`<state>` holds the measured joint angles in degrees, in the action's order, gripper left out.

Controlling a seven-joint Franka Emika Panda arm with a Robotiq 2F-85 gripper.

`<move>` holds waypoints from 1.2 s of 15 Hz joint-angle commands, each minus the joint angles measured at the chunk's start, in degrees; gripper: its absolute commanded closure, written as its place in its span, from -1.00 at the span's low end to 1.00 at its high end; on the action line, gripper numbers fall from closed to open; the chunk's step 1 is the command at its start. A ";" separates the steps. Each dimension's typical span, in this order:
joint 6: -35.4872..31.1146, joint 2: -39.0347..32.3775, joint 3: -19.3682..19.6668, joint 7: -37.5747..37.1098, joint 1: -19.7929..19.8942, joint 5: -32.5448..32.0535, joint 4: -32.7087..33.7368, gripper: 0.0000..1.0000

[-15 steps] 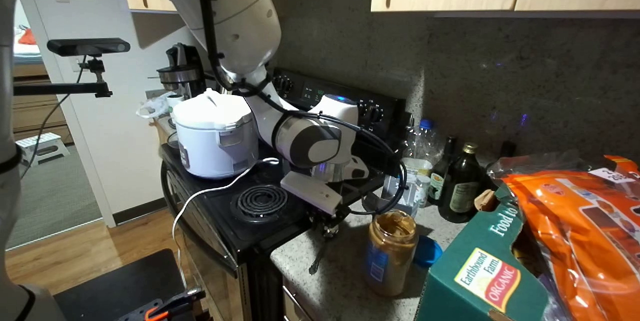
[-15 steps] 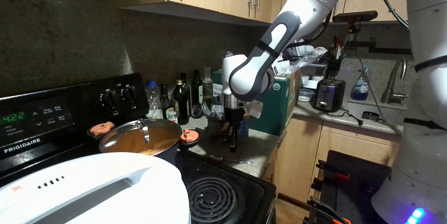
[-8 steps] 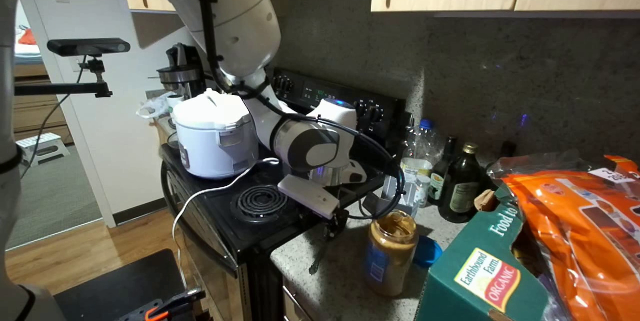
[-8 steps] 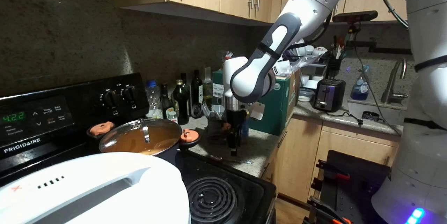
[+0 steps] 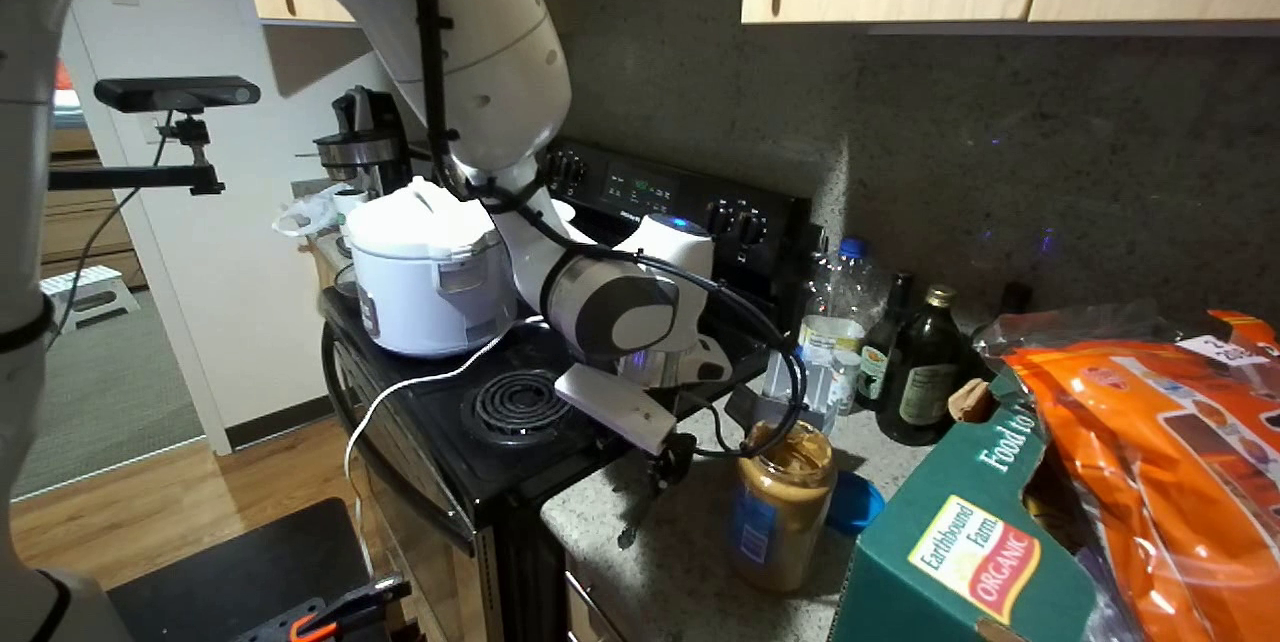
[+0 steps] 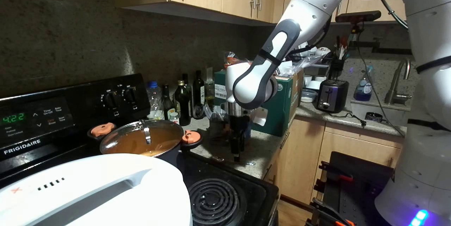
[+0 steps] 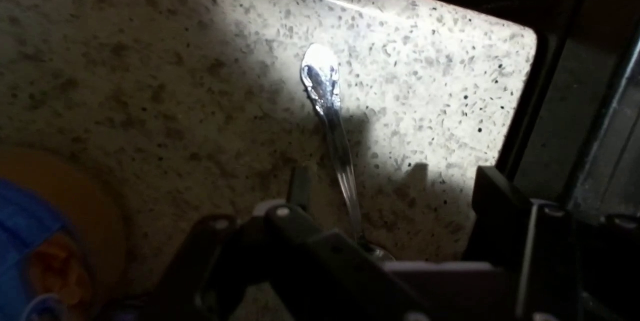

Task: Put the silver spoon in the container of peanut butter

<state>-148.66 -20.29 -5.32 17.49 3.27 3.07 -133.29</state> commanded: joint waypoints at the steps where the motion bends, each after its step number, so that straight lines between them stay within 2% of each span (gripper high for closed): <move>1: -3.39 -1.34 -0.07 -0.90 0.17 0.76 -0.68 -0.73; 7: -6.30 -4.57 -0.44 -1.33 0.37 0.56 -0.30 -0.69; 8: -6.52 -4.85 -0.46 -1.45 0.40 0.54 -0.38 -0.61; 9: -6.75 -5.01 -0.44 -1.55 0.39 0.43 -0.47 -0.17; 11: -7.37 -5.24 -0.48 -1.86 0.31 0.28 -0.69 -0.09; 12: -7.69 -5.09 -0.31 -2.44 0.14 0.11 -0.77 0.04; 18: -7.19 -4.74 -0.18 -2.74 0.13 -0.05 -0.47 0.95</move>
<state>-155.07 -25.40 -5.10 16.31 3.40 3.06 -133.13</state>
